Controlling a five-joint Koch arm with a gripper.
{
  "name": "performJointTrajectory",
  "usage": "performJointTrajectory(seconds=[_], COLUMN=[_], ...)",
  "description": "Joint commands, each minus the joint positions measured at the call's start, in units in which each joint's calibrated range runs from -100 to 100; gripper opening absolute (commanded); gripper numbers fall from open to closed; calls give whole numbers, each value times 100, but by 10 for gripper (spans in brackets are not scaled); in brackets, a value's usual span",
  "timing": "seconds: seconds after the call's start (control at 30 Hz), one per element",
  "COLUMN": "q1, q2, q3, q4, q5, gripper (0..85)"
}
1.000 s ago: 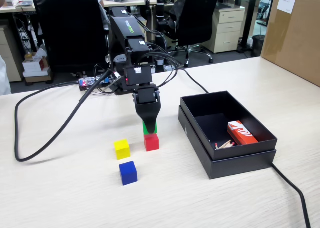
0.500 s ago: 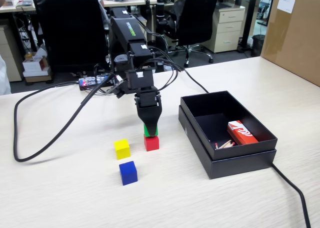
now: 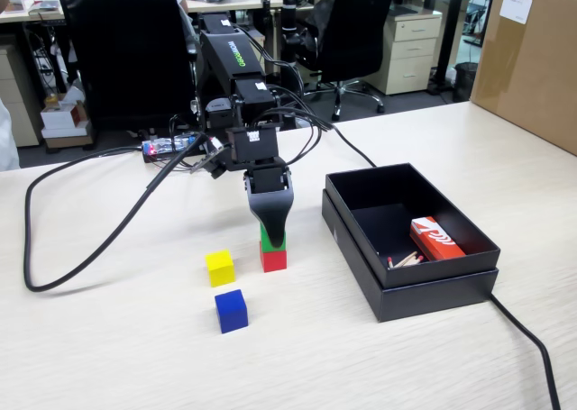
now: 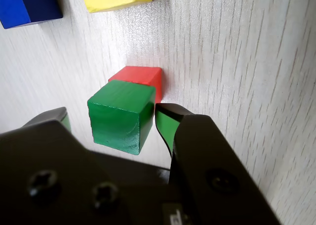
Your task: Put the green cube on top of the red cube
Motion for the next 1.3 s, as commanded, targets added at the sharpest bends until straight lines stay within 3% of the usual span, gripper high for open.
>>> performJointTrajectory(seconds=[0.0, 0.33, 0.8, 1.07, 1.27], q1=[-5, 20, 54, 20, 132], q2=[-110, -1120, -4929, -6019, -6478], q3=[252, -74, -1860, -3021, -4598], q4=[176, 72, -75, -57, 902], q5=[-73, -73, -68, -190, -205], gripper=[420, 463, 463, 481, 480])
